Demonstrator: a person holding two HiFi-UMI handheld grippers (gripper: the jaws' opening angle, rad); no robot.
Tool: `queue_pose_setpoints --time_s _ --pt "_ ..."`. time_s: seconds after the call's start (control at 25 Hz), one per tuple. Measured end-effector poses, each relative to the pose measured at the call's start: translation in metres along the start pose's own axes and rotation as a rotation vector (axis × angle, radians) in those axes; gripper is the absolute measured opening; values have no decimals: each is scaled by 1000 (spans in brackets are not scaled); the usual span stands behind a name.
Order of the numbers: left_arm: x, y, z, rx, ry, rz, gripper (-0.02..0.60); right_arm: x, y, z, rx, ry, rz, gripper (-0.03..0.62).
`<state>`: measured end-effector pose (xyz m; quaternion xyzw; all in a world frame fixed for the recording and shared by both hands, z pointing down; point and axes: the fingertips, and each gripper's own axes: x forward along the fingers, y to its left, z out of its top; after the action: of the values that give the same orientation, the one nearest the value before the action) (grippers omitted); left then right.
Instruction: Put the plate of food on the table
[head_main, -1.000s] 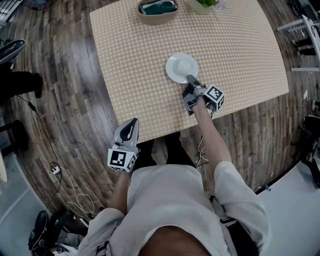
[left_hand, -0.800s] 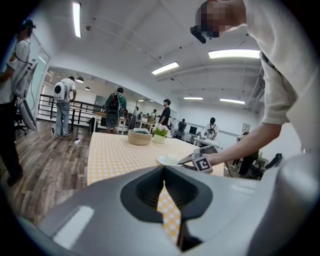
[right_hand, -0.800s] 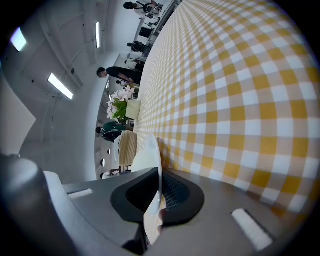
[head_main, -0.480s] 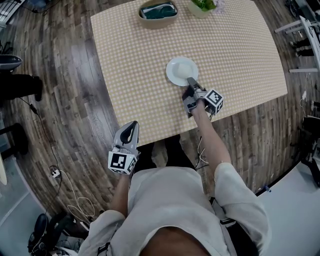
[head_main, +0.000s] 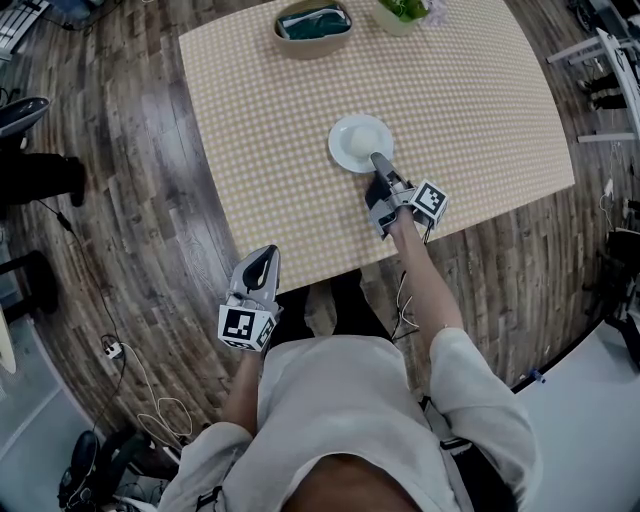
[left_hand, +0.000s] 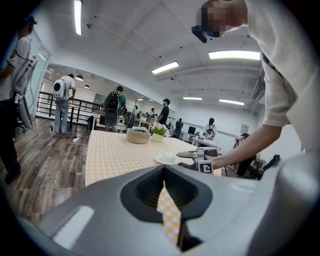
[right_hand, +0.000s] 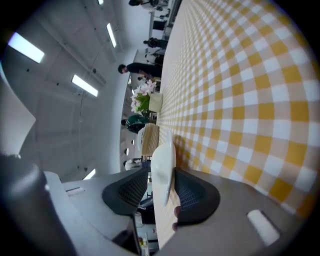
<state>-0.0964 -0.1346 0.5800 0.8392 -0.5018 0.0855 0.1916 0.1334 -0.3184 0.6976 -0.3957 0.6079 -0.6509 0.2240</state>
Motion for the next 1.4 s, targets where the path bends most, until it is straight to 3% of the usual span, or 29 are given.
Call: queue_pose_setpoints --time_s 0.4,0.84,1.12,1.4 --pt "4 -7 1 -7 1 -22 11 3 8 -12 -229 220 -77 181" --pt "7 -10 2 -11 -6 -29 9 -5 -10 -40 -798 560 -293 190" --pt "9 -9 4 -10 -6 -27 9 -7 -13 -41 -872 618 -290 199" --pt "10 -8 3 -15 -3 -30 11 -10 -16 -46 -1134 713 -343 194"
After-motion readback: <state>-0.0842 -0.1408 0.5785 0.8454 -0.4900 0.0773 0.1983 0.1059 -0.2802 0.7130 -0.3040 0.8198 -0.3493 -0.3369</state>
